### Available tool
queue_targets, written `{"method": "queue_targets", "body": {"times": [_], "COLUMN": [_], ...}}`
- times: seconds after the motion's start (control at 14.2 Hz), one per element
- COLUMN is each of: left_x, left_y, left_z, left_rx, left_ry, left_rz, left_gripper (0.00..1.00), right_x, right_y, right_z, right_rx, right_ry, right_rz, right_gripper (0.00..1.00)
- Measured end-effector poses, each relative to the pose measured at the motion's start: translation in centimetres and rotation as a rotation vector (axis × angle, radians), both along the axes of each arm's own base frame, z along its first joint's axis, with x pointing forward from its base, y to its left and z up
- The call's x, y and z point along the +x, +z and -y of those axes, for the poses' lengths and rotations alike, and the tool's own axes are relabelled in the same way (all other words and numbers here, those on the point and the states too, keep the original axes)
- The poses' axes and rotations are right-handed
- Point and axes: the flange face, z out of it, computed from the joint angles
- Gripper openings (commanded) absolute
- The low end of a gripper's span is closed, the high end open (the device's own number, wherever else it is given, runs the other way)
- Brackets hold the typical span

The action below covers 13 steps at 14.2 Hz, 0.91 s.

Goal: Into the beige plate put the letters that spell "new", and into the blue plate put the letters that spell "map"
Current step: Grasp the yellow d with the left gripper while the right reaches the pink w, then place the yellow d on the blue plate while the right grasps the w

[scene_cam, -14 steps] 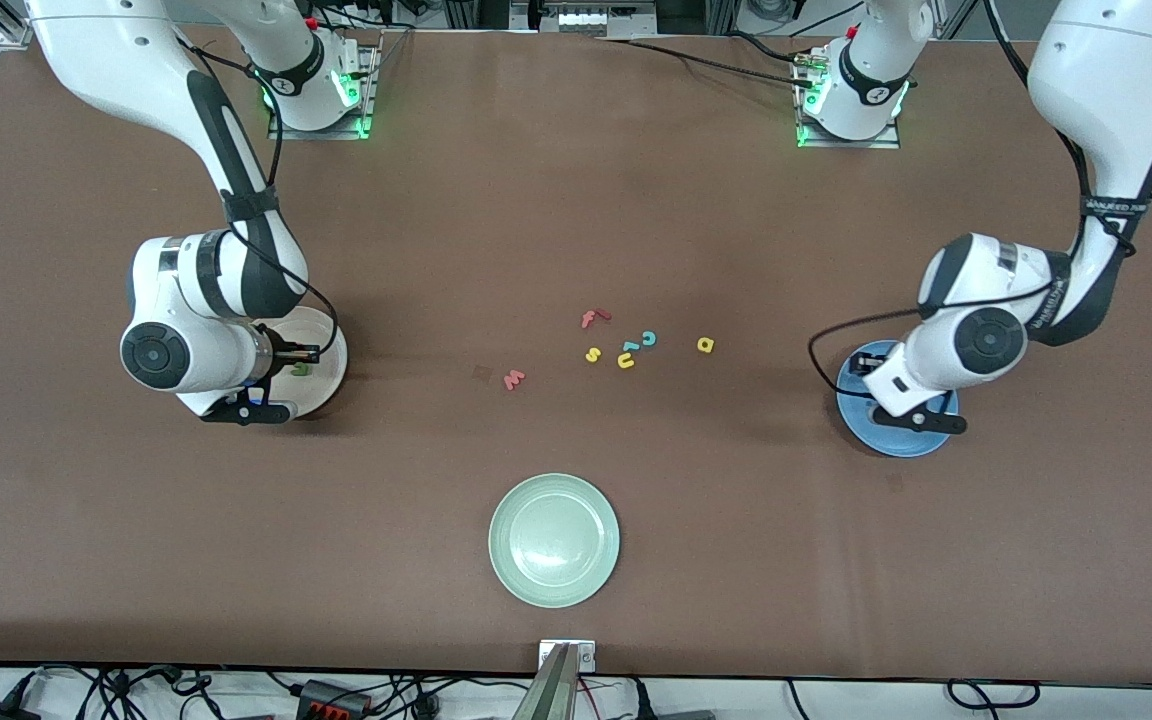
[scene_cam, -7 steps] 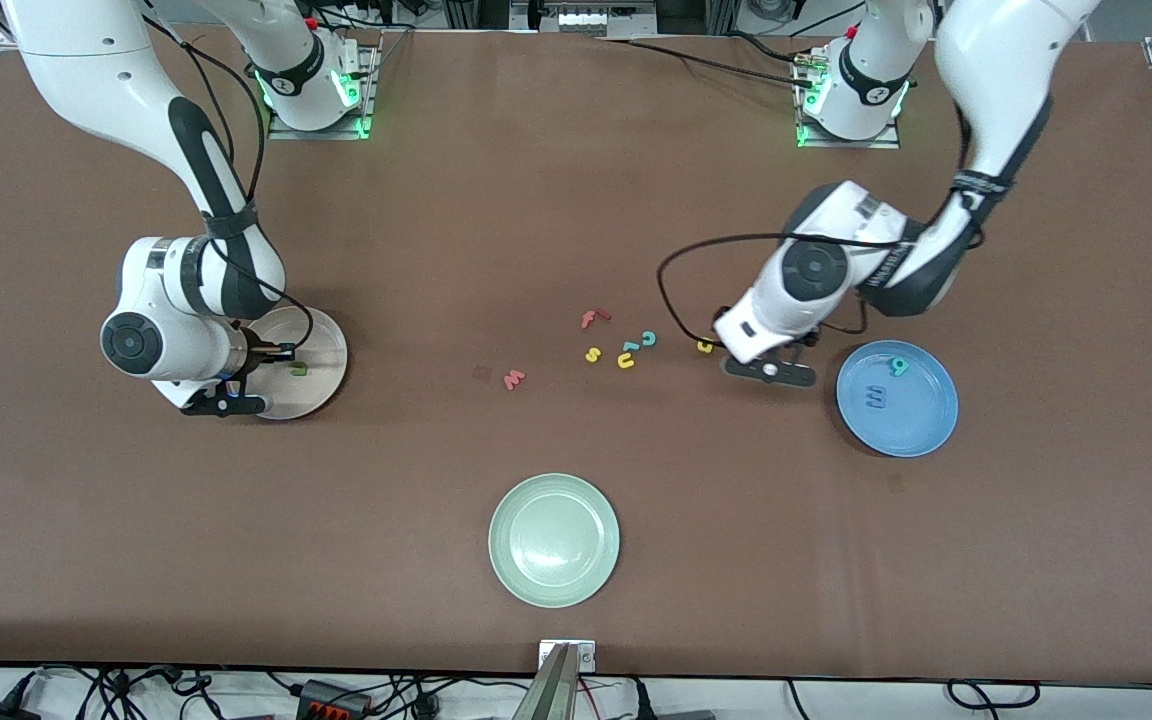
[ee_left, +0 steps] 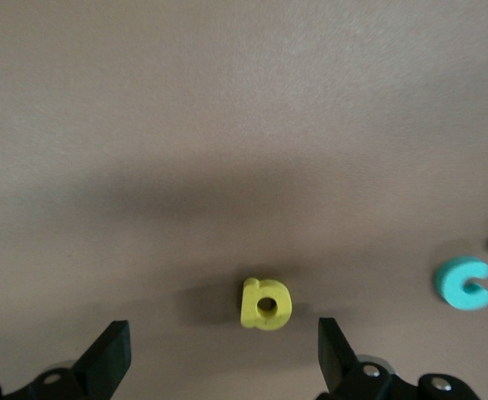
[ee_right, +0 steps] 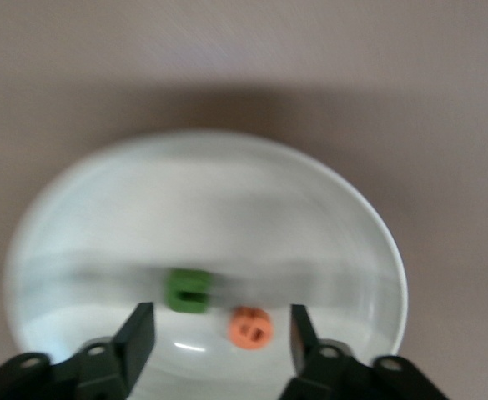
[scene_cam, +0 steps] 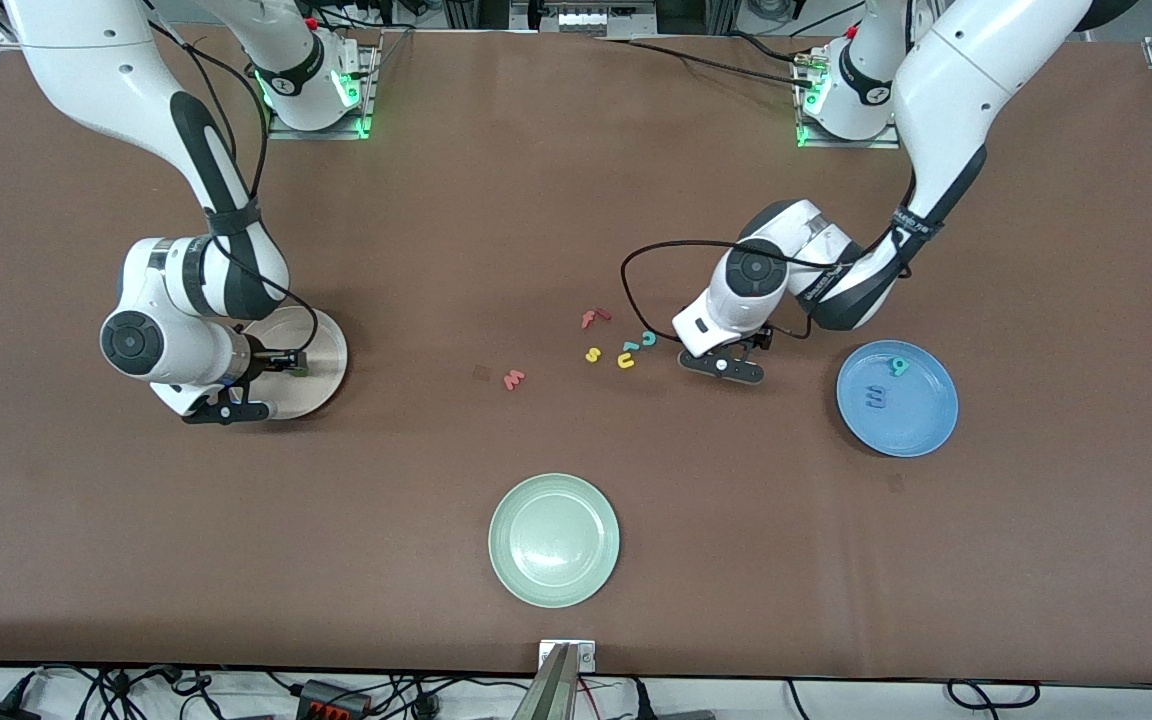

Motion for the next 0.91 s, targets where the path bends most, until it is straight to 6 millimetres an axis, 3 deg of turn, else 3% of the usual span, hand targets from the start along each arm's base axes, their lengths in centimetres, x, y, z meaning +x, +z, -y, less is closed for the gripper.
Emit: {"method": "queue_targets", "body": {"times": [0.07, 0.21, 0.28, 0.49, 0.56, 0.63, 0.7, 0.91], "left_x": [-0.4, -0.8, -0.8, -0.7, -0.7, -0.7, -0.7, -0.4], "left_y": [-0.6, -0.9, -0.8, -0.6, -0.5, -0.5, -0.5, -0.4], "left_z": [0.4, 1.0, 1.3, 1.5, 1.6, 1.7, 1.7, 1.4], "left_rx": [0.017, 0.030, 0.028, 0.024, 0.022, 0.022, 0.022, 0.022], "left_ry": [-0.008, -0.021, -0.023, -0.025, -0.026, -0.027, -0.026, -0.019], "left_rz": [0.015, 0.032, 0.035, 0.039, 0.041, 0.042, 0.042, 0.045], "left_gripper": [0.70, 0.64, 0.52, 0.30, 0.17, 0.09, 0.08, 0.08], "right_x": [0.7, 1.5, 1.4, 0.2, -0.4, -0.9, -1.3, -1.6], "right_y": [1.3, 3.9, 4.8, 5.3, 5.0, 4.5, 3.8, 1.9], "right_z": [-2.4, -9.0, -12.7, -22.6, -25.2, -27.0, -28.2, -28.6], "right_rx": [0.008, 0.023, 0.030, 0.057, 0.073, 0.085, 0.087, 0.041], "right_ry": [0.035, 0.120, 0.165, 0.216, 0.149, 0.051, -0.049, -0.385], "right_rz": [0.031, 0.091, 0.115, 0.156, 0.156, 0.145, 0.131, 0.100], "right_gripper": [1.00, 1.00, 0.97, 0.93, 0.93, 0.93, 0.93, 0.93]}}
